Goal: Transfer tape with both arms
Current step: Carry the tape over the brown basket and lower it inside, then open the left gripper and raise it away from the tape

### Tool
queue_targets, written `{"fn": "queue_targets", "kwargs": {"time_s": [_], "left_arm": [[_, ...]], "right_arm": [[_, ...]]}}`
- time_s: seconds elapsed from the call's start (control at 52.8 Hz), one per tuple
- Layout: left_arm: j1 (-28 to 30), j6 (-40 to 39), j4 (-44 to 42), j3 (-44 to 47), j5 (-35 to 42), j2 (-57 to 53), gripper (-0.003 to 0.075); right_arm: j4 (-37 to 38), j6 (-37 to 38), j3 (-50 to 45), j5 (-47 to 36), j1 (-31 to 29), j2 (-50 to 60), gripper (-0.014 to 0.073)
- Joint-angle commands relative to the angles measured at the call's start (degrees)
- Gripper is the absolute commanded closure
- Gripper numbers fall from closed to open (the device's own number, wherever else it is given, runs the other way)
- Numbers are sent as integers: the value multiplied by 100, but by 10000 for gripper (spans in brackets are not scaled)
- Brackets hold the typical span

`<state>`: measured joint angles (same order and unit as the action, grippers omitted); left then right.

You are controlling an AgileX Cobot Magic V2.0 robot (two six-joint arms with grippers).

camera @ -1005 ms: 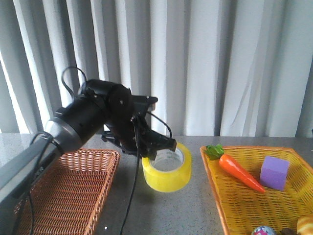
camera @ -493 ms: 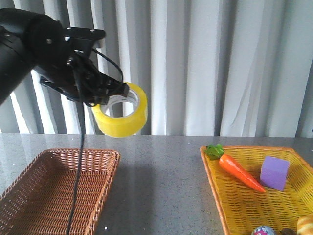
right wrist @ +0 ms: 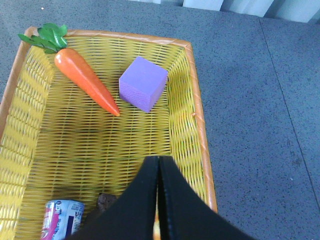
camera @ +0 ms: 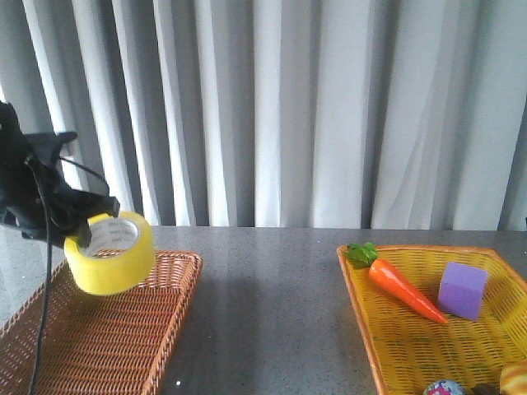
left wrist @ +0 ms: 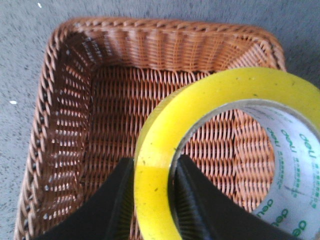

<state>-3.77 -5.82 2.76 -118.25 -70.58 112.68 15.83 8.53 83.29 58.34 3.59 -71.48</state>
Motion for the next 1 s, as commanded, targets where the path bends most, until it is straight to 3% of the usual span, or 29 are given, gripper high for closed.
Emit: {"fn": "queue_targets", "kwargs": {"time_s": [0.0, 0.474, 0.834, 0.986], "left_arm": [[1, 103, 229, 279, 560, -135, 553], [1, 103, 44, 460, 371, 620, 517], [50, 103, 93, 460, 162, 561, 219], [115, 170, 70, 321, 243, 267, 179]], "right_arm": [[128, -1, 136, -298, -27, 156, 602], [128, -1, 136, -298, -27, 156, 602], [128, -1, 136, -298, -27, 156, 602], [128, -1, 136, -298, -27, 156, 602]]}}
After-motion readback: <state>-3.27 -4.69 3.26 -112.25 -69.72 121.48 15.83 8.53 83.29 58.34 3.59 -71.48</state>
